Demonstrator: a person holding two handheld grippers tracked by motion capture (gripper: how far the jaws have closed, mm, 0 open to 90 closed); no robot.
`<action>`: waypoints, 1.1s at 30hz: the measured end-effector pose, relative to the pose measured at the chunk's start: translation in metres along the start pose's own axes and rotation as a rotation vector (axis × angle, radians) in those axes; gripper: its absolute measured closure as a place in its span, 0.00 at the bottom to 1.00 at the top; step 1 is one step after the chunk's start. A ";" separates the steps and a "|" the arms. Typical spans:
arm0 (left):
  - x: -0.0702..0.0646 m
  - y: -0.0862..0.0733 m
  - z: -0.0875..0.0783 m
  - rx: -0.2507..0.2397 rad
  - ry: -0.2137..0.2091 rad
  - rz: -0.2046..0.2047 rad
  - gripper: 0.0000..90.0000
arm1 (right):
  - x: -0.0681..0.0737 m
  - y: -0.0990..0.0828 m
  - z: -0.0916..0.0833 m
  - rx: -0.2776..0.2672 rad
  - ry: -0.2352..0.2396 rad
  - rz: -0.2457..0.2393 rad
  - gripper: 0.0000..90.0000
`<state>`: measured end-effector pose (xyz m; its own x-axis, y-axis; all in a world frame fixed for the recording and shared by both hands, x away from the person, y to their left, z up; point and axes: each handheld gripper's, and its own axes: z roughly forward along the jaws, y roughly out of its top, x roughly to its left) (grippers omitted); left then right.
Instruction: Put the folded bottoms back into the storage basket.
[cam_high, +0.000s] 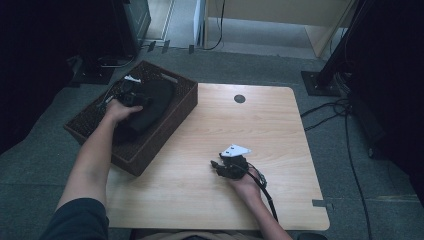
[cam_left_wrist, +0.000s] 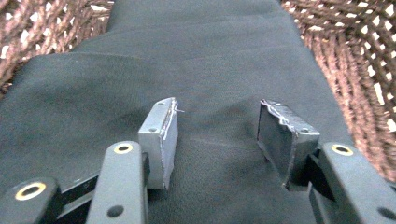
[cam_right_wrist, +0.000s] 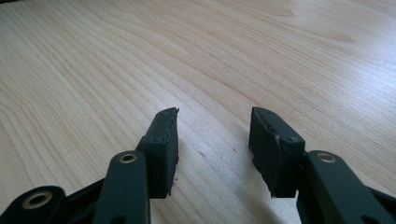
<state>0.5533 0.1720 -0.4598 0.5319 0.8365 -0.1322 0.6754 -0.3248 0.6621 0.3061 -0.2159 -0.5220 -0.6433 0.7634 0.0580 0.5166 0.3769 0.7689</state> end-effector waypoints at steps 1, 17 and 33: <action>0.000 0.002 -0.003 0.004 0.002 0.002 0.54 | 0.000 0.000 0.000 0.000 0.001 0.000 0.58; -0.042 0.021 -0.055 -0.010 -0.080 0.045 0.55 | 0.003 0.000 0.001 0.006 -0.015 -0.021 0.57; -0.101 0.018 -0.071 -0.010 -0.158 0.133 0.58 | 0.003 0.000 0.000 0.006 -0.020 -0.015 0.56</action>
<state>0.4753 0.1131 -0.3817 0.6901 0.7066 -0.1566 0.5893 -0.4230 0.6883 0.3041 -0.2136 -0.5222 -0.6396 0.7680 0.0331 0.5101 0.3918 0.7657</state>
